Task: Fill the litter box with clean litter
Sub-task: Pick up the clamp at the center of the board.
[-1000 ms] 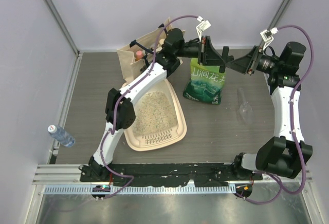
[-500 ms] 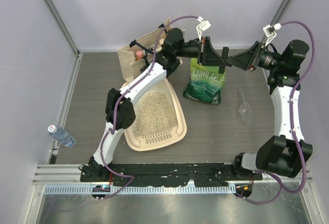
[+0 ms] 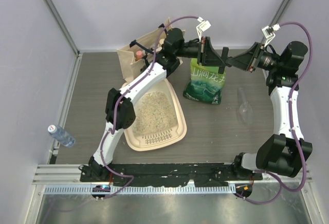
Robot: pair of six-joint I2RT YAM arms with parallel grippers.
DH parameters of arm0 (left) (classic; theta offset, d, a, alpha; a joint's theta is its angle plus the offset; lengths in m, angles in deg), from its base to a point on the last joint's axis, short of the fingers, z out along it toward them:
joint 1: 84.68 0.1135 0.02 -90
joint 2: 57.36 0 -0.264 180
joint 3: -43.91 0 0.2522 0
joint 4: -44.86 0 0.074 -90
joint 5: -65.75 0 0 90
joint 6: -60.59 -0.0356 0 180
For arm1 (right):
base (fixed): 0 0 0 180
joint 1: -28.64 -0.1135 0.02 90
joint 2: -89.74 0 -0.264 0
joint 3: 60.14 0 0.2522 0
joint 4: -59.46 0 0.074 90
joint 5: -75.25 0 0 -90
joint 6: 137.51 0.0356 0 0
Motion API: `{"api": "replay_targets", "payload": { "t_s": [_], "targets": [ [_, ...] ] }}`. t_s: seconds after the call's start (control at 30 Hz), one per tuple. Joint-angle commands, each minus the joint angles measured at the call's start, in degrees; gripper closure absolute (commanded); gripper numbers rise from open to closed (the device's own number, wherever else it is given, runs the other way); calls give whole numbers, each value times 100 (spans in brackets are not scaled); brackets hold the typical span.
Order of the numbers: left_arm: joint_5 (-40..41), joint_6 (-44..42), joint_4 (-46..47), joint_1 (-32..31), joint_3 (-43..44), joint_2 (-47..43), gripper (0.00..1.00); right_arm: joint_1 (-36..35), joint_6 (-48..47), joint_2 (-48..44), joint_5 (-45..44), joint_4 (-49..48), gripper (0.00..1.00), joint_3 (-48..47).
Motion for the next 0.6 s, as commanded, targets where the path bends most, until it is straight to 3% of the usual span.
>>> {"api": "replay_targets", "payload": {
  "t_s": [0.0,0.1,0.13,0.2,0.23,0.27,0.33,0.37,0.4,0.57],
  "targets": [
    [-76,38,86,10,246,-2,100,-23,37,-27,134,-248,60,27],
    [-67,20,51,1,272,6,100,-32,28,-9,160,-283,71,45],
    [-84,29,42,10,298,6,100,-32,20,8,117,-309,97,53],
    [-84,11,7,1,299,15,98,-23,37,26,29,-300,99,27],
    [-58,-15,-28,1,281,7,87,-32,37,26,-33,-318,99,-16],
    [-49,-24,-37,10,264,-20,52,-23,46,35,-59,-344,99,-52],
    [3,-59,-29,36,167,-46,30,-5,72,96,-95,-257,99,-148],
    [-14,-85,-20,54,158,-55,12,30,72,122,-95,-230,99,-210],
    [-23,-112,-20,89,149,-81,1,65,90,149,-95,-204,99,-236],
    [-110,-680,-81,352,70,-231,0,494,90,228,-112,-168,99,-351]
  ]
}}
